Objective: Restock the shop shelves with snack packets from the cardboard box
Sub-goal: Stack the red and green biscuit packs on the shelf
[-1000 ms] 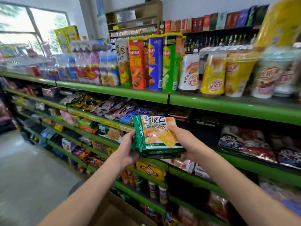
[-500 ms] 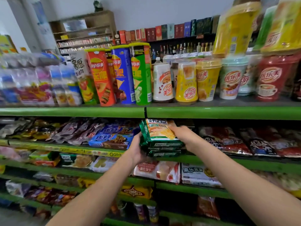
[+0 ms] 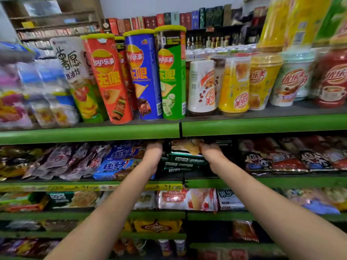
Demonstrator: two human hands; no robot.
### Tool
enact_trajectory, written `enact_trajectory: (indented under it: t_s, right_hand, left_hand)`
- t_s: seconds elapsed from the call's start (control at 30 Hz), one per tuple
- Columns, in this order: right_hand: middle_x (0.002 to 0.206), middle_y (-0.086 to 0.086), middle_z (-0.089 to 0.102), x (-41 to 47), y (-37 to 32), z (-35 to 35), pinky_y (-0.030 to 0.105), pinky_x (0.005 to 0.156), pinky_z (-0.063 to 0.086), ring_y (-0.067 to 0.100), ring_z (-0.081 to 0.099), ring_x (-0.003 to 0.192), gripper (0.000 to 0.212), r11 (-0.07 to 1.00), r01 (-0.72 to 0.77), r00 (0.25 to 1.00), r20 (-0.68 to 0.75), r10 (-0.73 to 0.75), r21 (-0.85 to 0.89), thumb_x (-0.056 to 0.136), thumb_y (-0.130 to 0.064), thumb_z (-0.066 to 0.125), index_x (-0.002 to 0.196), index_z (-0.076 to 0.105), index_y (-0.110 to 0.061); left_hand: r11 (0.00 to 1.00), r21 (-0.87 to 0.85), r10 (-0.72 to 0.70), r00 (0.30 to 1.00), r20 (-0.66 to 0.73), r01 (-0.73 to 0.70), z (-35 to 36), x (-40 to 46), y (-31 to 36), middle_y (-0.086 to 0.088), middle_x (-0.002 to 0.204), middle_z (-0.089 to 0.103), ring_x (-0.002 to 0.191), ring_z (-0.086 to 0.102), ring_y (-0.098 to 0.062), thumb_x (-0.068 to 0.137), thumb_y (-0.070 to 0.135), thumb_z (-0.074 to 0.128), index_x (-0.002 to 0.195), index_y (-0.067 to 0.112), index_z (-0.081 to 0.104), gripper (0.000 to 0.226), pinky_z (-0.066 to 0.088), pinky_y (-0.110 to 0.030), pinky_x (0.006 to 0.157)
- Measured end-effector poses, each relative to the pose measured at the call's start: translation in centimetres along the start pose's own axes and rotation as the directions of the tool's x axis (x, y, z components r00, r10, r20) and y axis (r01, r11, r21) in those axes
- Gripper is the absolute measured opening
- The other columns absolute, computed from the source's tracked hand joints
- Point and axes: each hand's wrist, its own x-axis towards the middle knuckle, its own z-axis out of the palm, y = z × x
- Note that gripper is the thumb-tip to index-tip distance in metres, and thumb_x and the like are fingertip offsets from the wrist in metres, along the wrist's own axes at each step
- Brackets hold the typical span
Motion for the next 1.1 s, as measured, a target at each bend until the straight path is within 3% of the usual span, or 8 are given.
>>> enact_trajectory:
  t_s: [0.13,0.37,0.53,0.6,0.73,0.83,0.93,1.1]
  right_hand:
    - [0.154,0.014,0.043,0.1,-0.4,0.4,0.033,0.101,0.039,0.034,0.044,0.138,0.069,1.0,0.004,1.0,-0.011,-0.004,-0.004,0.097,-0.039,0.062,0.15,0.037,-0.004]
    - [0.142,0.01,0.053,-0.7,-0.4,-2.5,0.03,0.093,0.035,0.028,0.053,0.123,0.061,0.987,0.11,0.993,0.028,-0.114,0.117,0.093,-0.036,0.066,0.142,0.042,-0.011]
    - [0.119,0.004,0.068,-1.0,1.7,-8.2,0.036,0.095,0.051,0.025,0.063,0.112,0.043,0.968,0.203,0.973,0.081,-0.216,0.145,0.09,-0.025,0.072,0.128,0.056,-0.013]
    - [0.115,0.003,0.067,-1.0,2.7,-10.4,0.031,0.088,0.051,0.019,0.065,0.106,0.05,0.964,0.22,0.968,0.089,-0.234,0.147,0.091,-0.02,0.072,0.134,0.049,-0.009]
    - [0.12,0.009,0.063,-0.6,4.5,-13.4,0.025,0.084,0.049,0.019,0.065,0.106,0.043,0.969,0.227,0.966,0.106,-0.238,0.101,0.092,-0.012,0.07,0.13,0.048,-0.011]
    - [0.117,0.003,0.063,0.1,5.1,-14.5,0.01,0.074,0.049,-0.005,0.067,0.088,0.037,0.968,0.245,0.958,0.137,-0.25,0.053,0.092,-0.008,0.069,0.122,0.05,-0.017]
    - [0.134,0.0,0.057,0.7,5.7,-15.0,0.032,0.105,0.043,0.011,0.057,0.12,0.048,0.969,0.243,0.961,0.149,-0.235,-0.036,0.091,-0.023,0.071,0.134,0.05,-0.016]
    - [0.134,0.004,0.062,1.8,5.3,-15.5,0.046,0.115,0.037,0.023,0.054,0.126,0.026,0.978,0.205,0.975,0.079,-0.207,0.032,0.097,-0.027,0.059,0.123,0.064,-0.024]
  left_hand:
    - [0.908,0.397,0.125,0.991,0.041,-0.131,-0.5,-0.7,-0.4,-0.021,0.133,0.061,0.126,0.054,-0.036,0.104,0.037,0.045,0.127,0.001,0.062,0.045,0.043,-0.037,0.103]
    - [0.752,0.569,0.353,0.932,0.078,-0.333,0.0,-3.4,0.5,-0.02,0.134,0.054,0.127,0.041,-0.036,0.096,0.038,0.054,0.126,0.01,0.065,0.041,0.036,-0.042,0.111]
    - [0.719,0.581,0.342,0.922,0.18,-0.38,3.5,-5.8,0.3,-0.018,0.135,0.055,0.124,0.052,-0.03,0.098,0.036,0.058,0.139,0.003,0.052,0.054,0.044,-0.032,0.102]
    - [0.746,0.547,0.319,0.925,0.208,-0.38,5.2,-6.1,-0.5,-0.008,0.111,0.062,0.089,0.061,-0.013,0.098,0.033,0.059,0.136,0.002,0.052,0.05,0.044,-0.009,0.067]
    - [0.815,0.466,0.277,0.938,0.21,-0.345,8.3,-6.6,-1.9,-0.007,0.117,0.067,0.087,0.062,-0.017,0.1,0.018,0.057,0.134,0.001,0.056,0.038,0.043,-0.017,0.064]
    - [0.887,0.367,0.221,0.956,0.194,-0.28,9.5,-7.0,-2.4,-0.003,0.108,0.068,0.077,0.068,-0.02,0.103,0.008,0.05,0.141,0.005,0.049,0.039,0.051,-0.024,0.054]
    - [0.916,0.319,0.191,0.964,0.187,-0.244,9.8,-7.0,-2.7,0.008,0.098,0.063,0.08,0.073,-0.024,0.103,0.004,0.046,0.145,0.006,0.045,0.042,0.059,-0.032,0.06]
    - [0.941,0.281,0.149,0.976,0.159,-0.19,9.4,-6.3,-2.0,0.001,0.092,0.065,0.054,0.067,-0.008,0.103,0.002,0.046,0.138,0.0,0.049,0.035,0.054,-0.023,0.049]
